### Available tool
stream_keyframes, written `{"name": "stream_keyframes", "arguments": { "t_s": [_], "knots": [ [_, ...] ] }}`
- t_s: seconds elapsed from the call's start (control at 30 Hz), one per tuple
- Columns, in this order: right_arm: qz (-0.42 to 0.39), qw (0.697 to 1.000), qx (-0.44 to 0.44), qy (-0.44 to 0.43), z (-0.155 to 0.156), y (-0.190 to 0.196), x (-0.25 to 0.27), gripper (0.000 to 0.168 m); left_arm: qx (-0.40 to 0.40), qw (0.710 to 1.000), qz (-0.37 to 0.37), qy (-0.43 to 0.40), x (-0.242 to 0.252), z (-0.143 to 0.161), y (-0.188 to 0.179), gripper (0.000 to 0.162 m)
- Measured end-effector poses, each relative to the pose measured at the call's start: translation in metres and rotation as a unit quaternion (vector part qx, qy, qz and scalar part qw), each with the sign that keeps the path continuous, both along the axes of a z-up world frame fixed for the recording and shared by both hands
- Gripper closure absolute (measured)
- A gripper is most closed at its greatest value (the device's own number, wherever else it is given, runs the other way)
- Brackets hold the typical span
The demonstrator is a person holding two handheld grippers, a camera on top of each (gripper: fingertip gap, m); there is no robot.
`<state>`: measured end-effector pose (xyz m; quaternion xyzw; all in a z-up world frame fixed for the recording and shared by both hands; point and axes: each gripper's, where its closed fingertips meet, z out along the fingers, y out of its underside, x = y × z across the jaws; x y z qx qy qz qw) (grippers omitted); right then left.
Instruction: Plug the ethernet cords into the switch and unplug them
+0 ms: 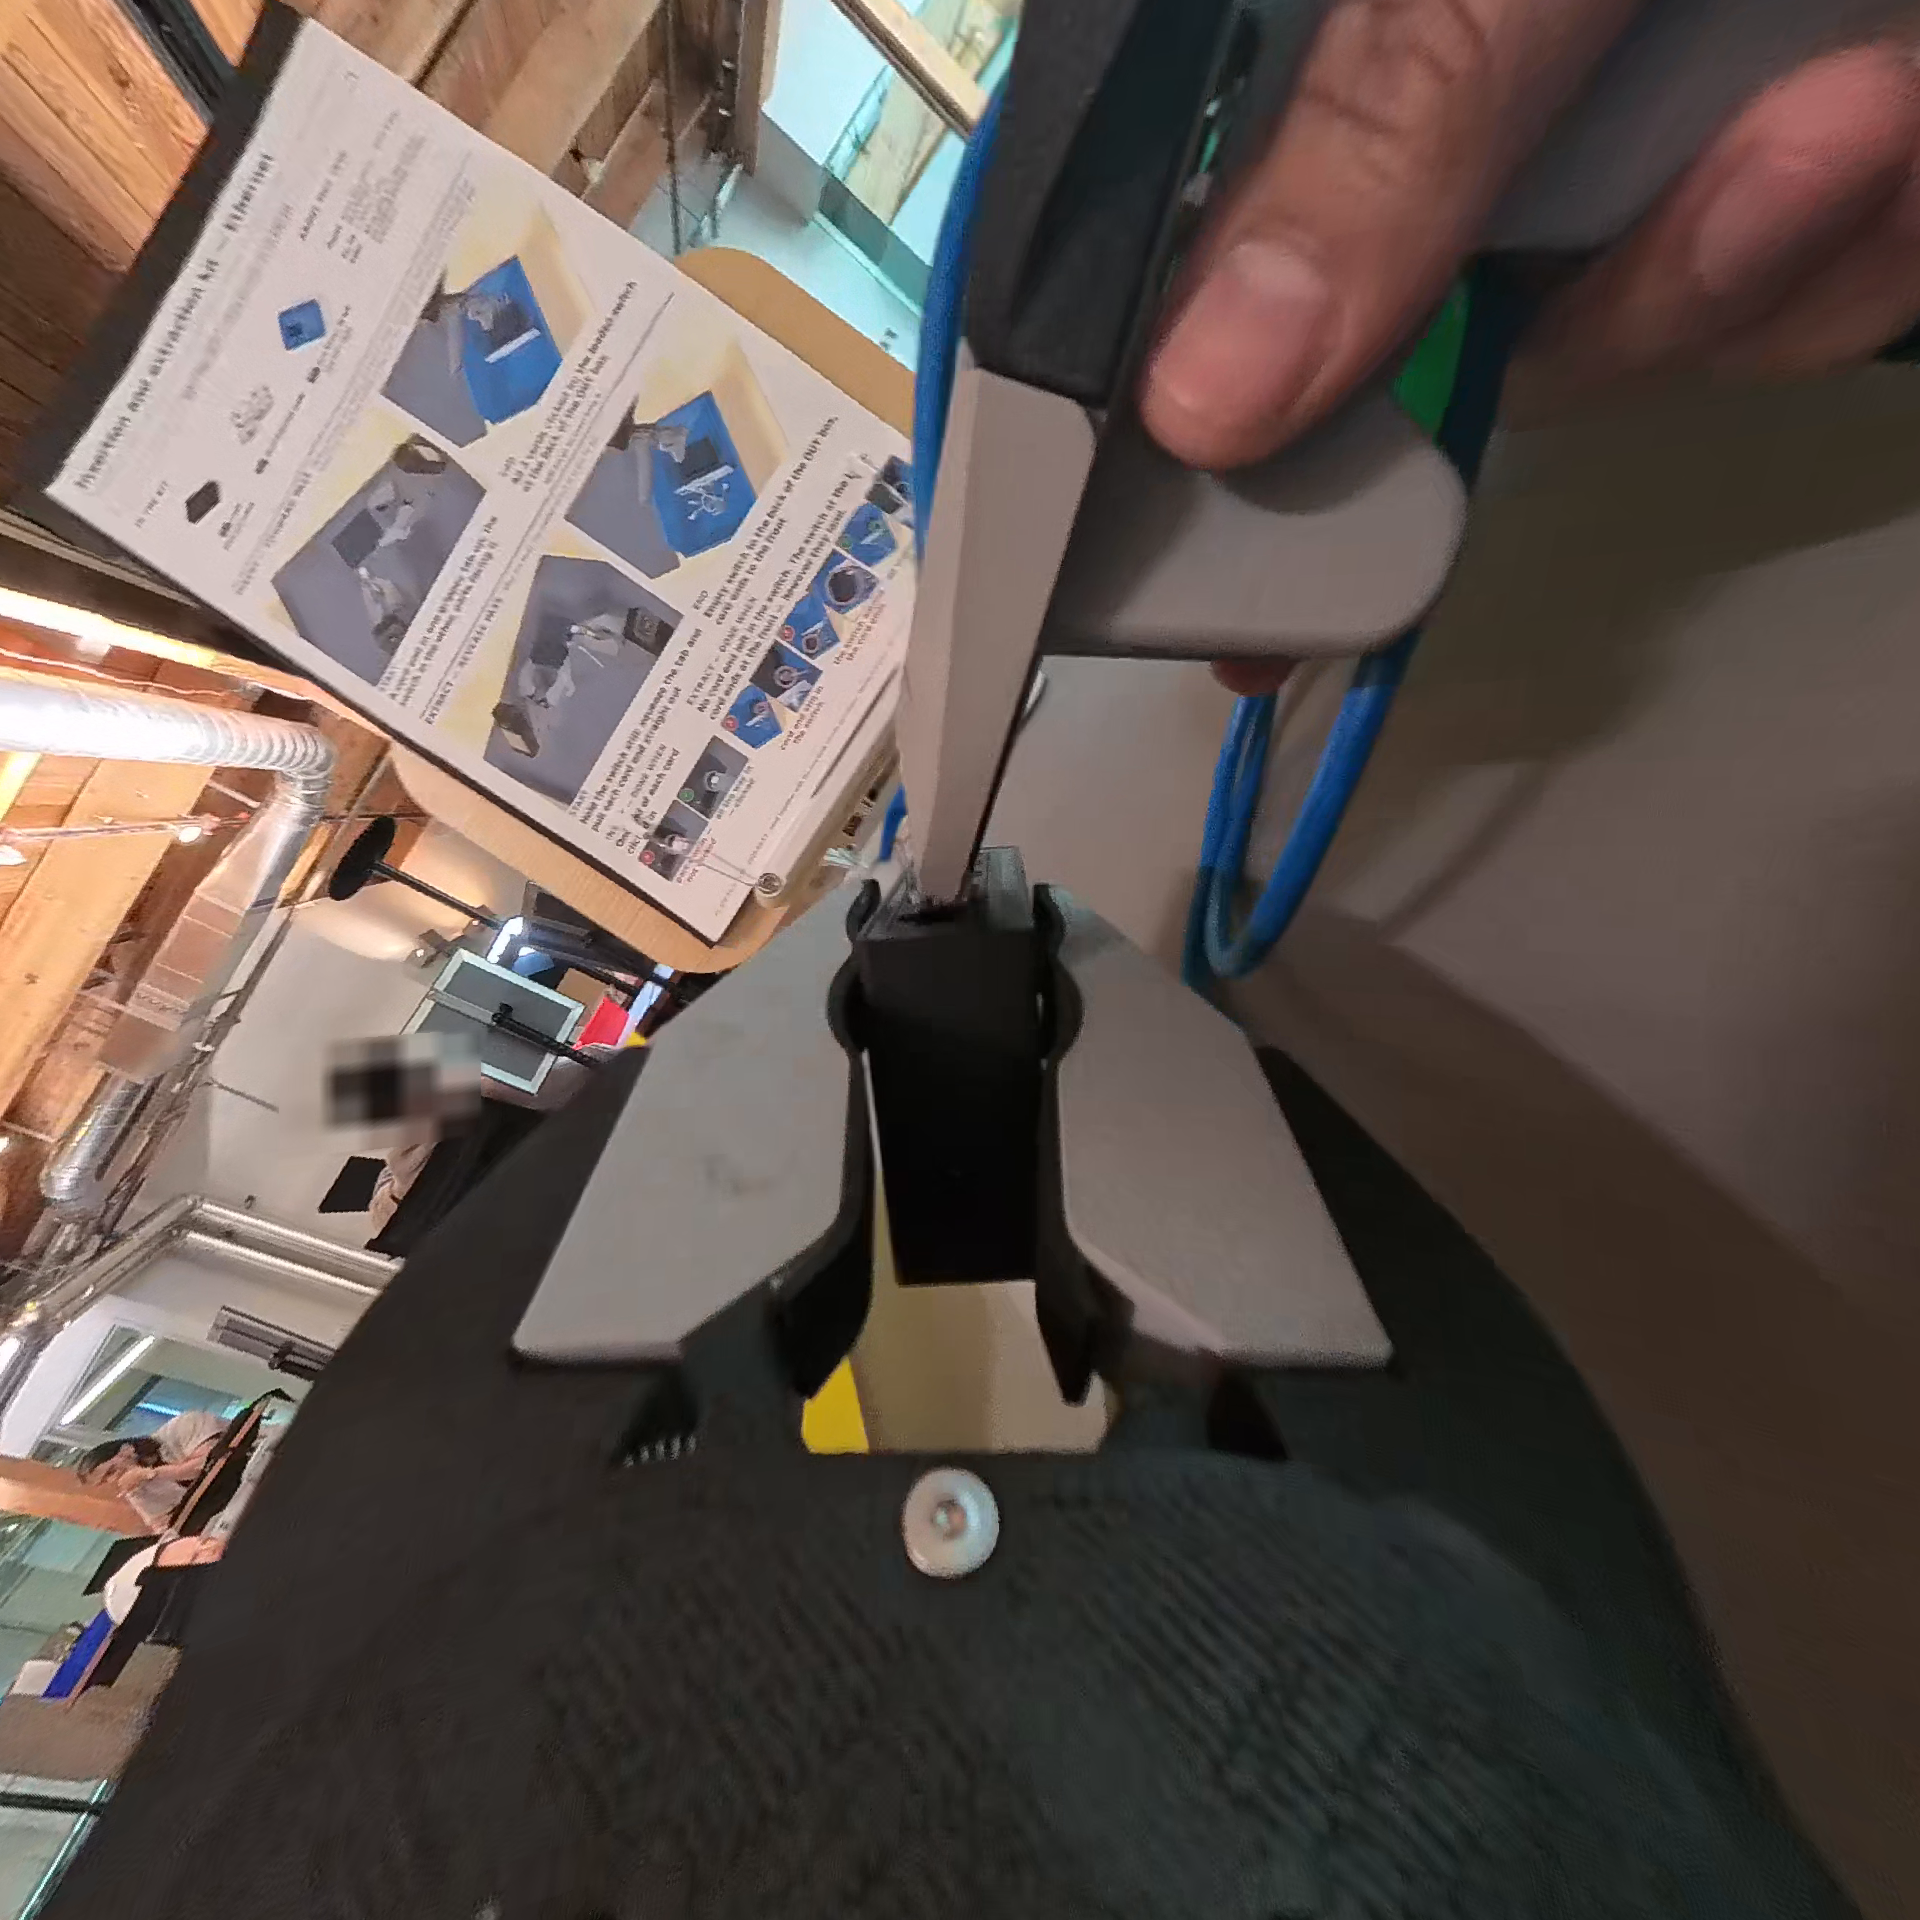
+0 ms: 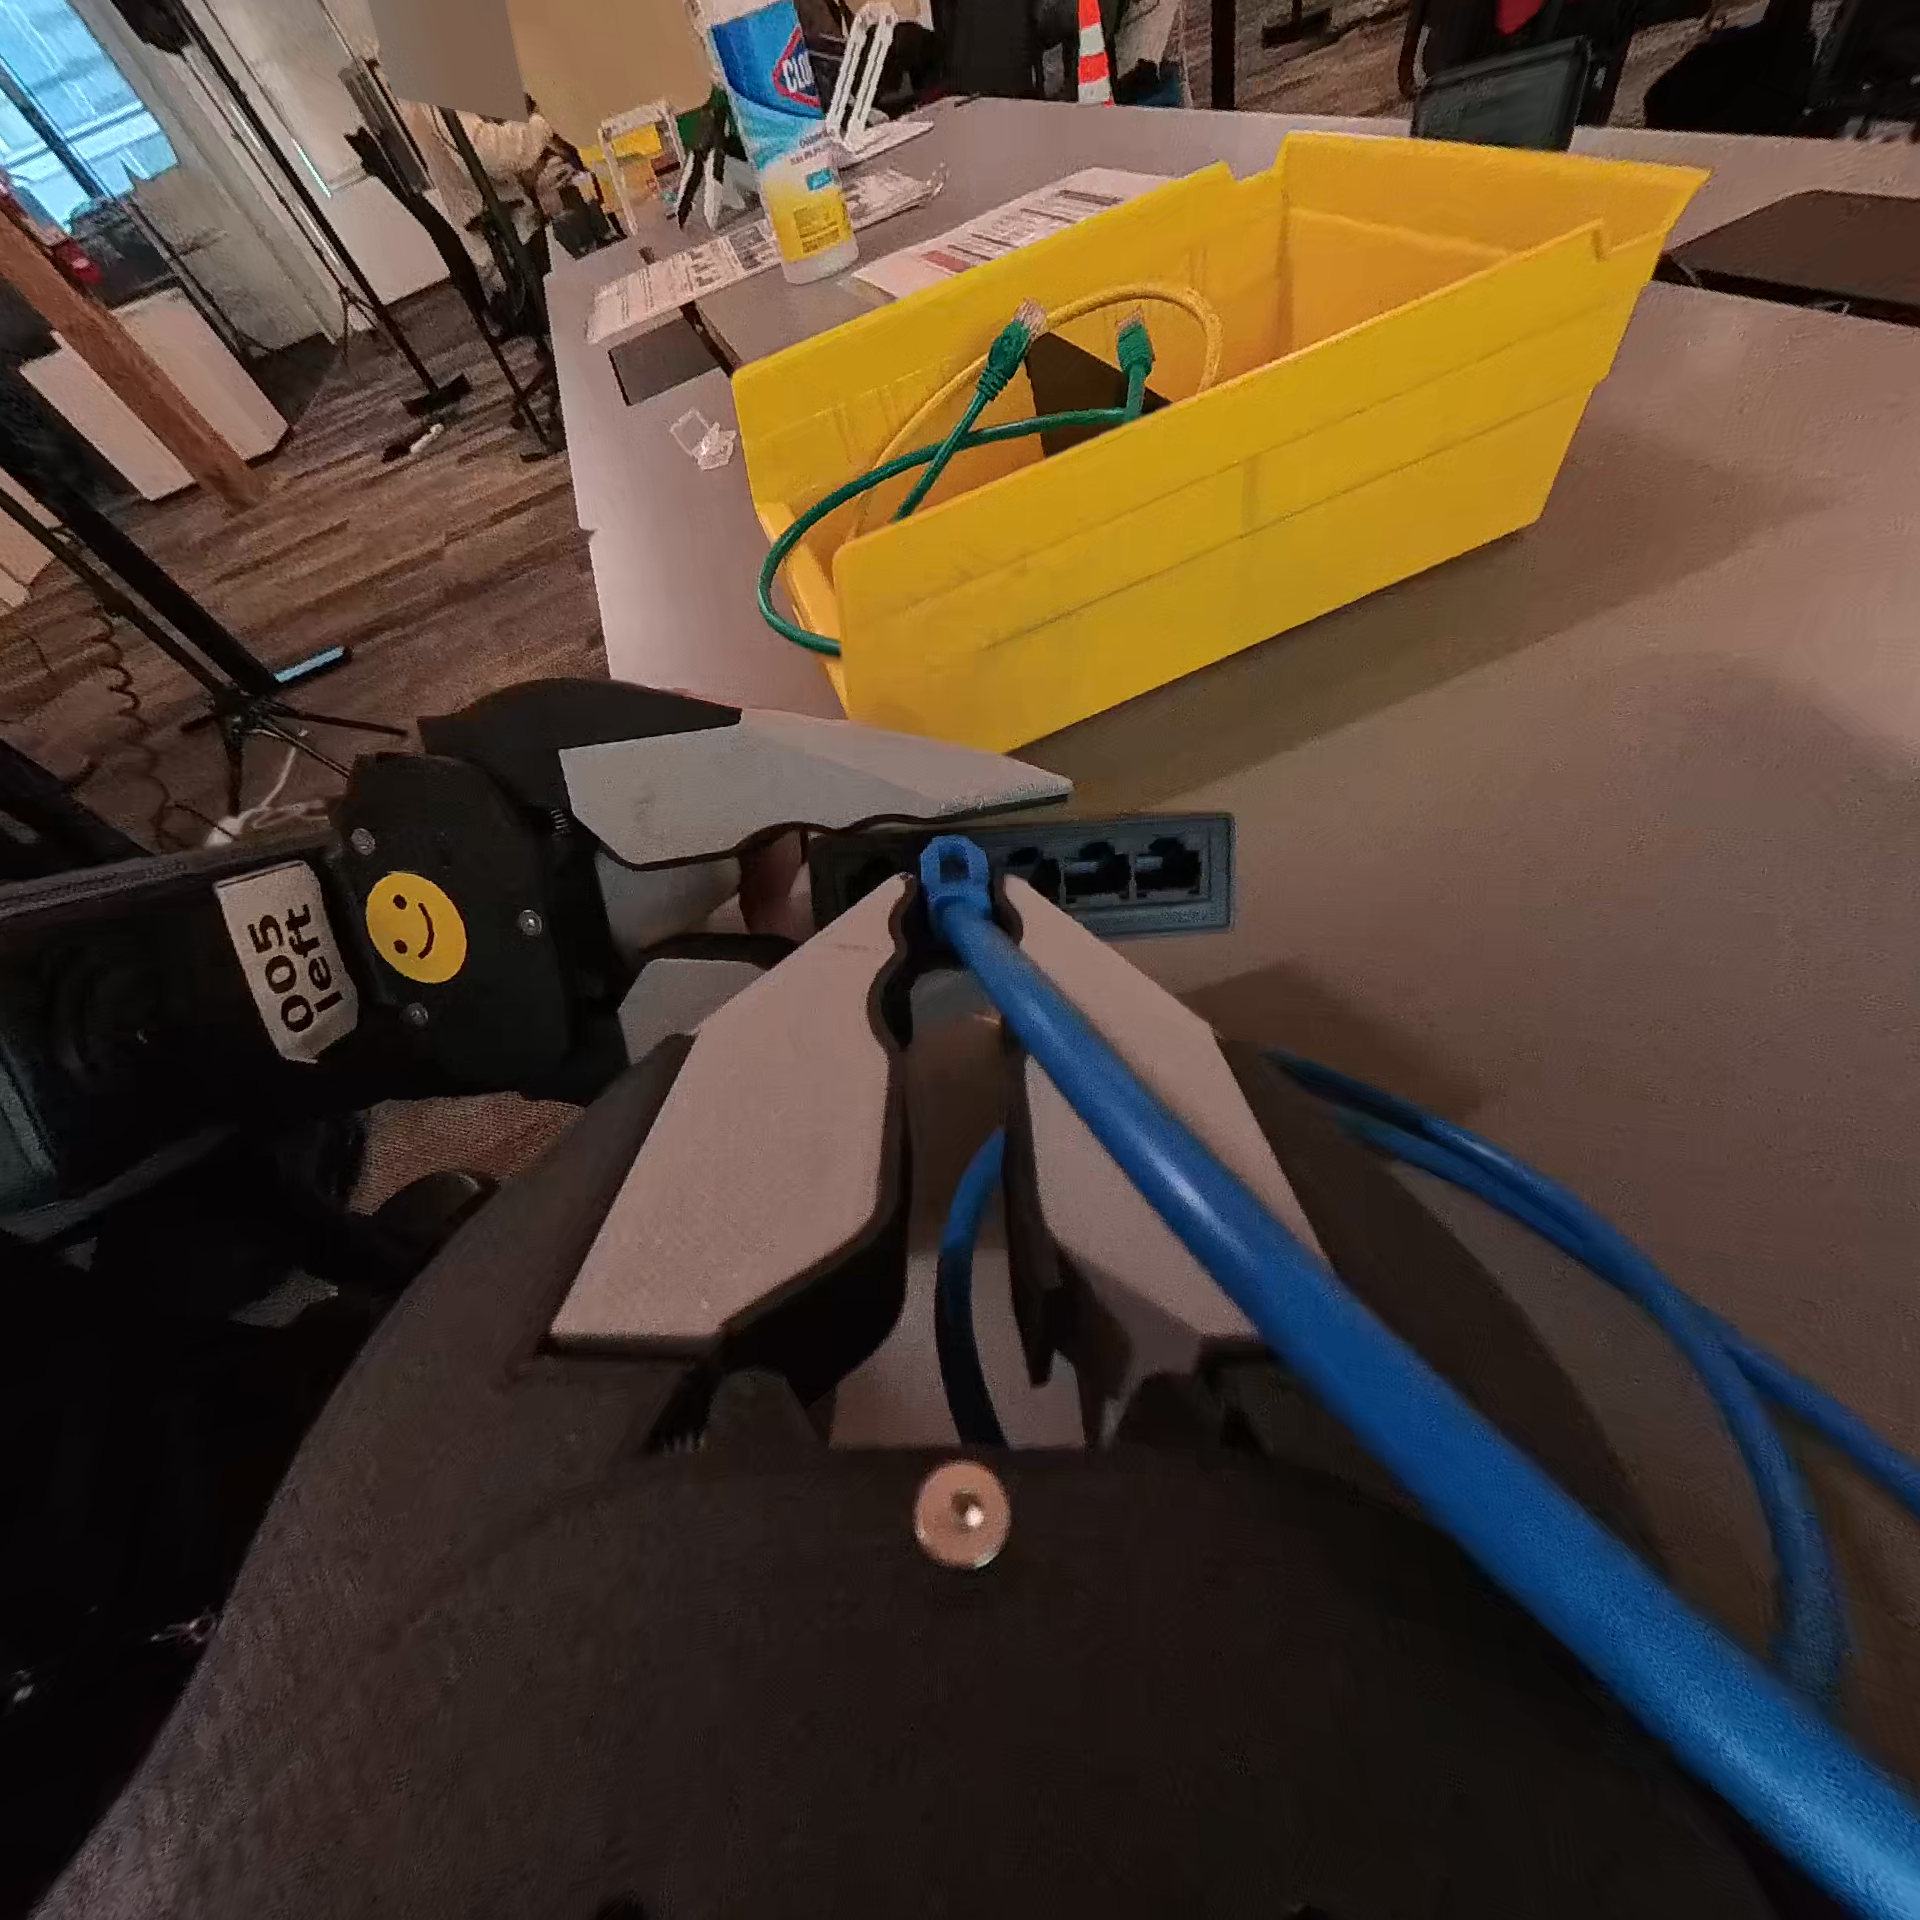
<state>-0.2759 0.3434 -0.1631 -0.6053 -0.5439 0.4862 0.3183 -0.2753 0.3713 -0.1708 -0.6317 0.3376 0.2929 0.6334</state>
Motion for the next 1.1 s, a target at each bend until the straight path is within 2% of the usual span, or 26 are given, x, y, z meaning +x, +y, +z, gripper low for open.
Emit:
{"name": "stream_keyframes", "arguments": {
  "t_s": [0.17, 0.27, 0.4, 0.6, 0.77, 1.0, 1.1],
  "knots": [
    [0.0, 1.0, -0.017, -0.003, -0.017, 0.002, 0.002, 0.159, -0.044, 0.999, -0.003, -0.005, 0.005, -0.017, 0.002, 0.127],
    [-0.005, 1.0, -0.027, -0.004, -0.023, 0.005, 0.004, 0.159, -0.078, 0.996, -0.008, -0.052, 0.005, -0.023, -0.001, 0.119],
    [-0.009, 0.999, -0.032, -0.011, -0.025, 0.01, 0.007, 0.159, -0.132, 0.985, 0.003, -0.107, -0.006, -0.032, -0.006, 0.101],
    [-0.009, 0.999, -0.019, -0.027, -0.031, 0.012, 0.004, 0.158, -0.229, 0.96, 0.003, -0.159, -0.016, -0.052, -0.019, 0.09],
    [-0.008, 1.0, -0.023, -0.015, -0.023, 0.014, 0.009, 0.158, -0.263, 0.96, 0.008, -0.09, -0.037, -0.062, -0.029, 0.09],
    [-0.005, 0.999, -0.046, 0.009, -0.013, 0.018, 0.016, 0.159, -0.263, 0.963, 0.047, 0.019, -0.06, -0.065, -0.009, 0.108],
    [0.001, 0.999, -0.04, 0.0, -0.016, 0.018, 0.023, 0.159, -0.248, 0.967, 0.048, 0.04, -0.053, -0.061, -0.011, 0.114]
  ]
}}
